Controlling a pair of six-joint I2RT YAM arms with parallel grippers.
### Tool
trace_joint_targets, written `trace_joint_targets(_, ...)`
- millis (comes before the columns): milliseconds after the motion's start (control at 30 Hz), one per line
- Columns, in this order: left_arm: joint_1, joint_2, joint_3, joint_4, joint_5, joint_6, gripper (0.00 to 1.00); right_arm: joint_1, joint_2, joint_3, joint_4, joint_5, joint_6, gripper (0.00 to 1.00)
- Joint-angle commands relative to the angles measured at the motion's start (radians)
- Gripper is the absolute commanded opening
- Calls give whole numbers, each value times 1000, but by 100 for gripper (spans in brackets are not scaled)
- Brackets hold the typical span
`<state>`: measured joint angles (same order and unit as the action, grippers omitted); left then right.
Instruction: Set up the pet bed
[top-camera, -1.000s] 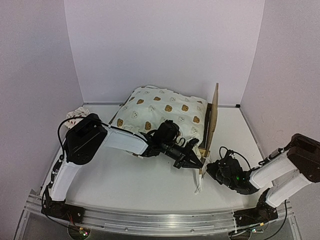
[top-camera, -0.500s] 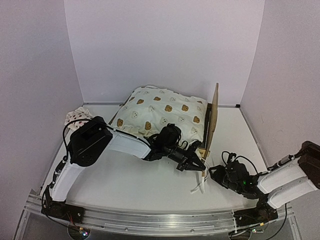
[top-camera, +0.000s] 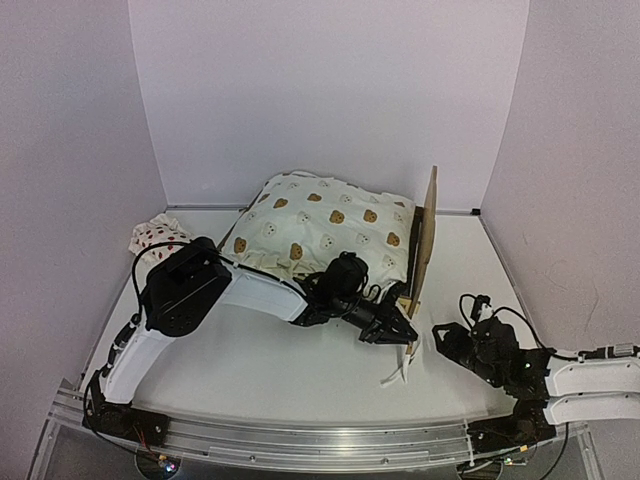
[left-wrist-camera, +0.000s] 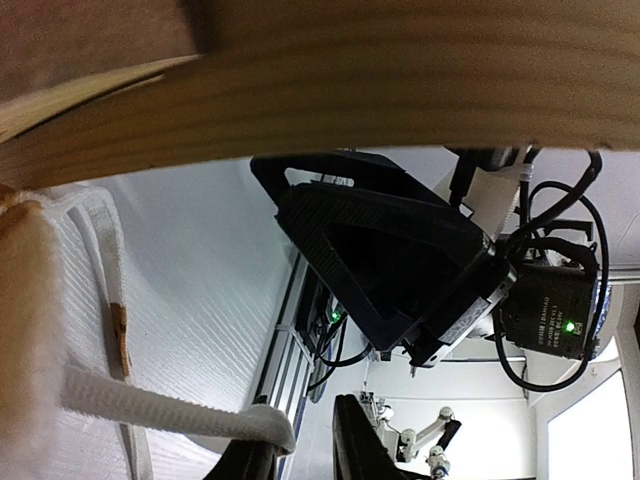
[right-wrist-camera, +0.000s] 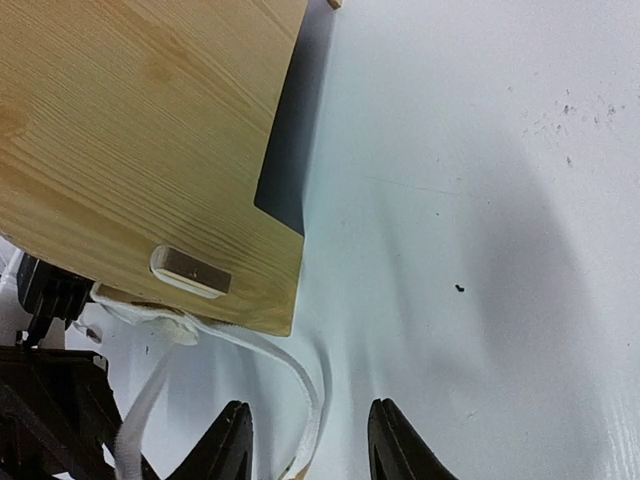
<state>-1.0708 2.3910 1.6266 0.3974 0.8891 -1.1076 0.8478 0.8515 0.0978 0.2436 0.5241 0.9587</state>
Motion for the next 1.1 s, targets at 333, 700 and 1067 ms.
trace_joint_targets(333, -83, -24, 119, -711, -445, 368, 58, 5, -10, 73, -132, 60, -175, 40)
trace_joint_targets(700, -176, -131, 100, -959, -777, 554, 55, 5, 36, 151, -157, 37, -339, 39)
trace_joint_targets(1067, -245, -63, 210, -1061, -848, 655, 49, 4, 67, 214, -239, -27, -377, 38)
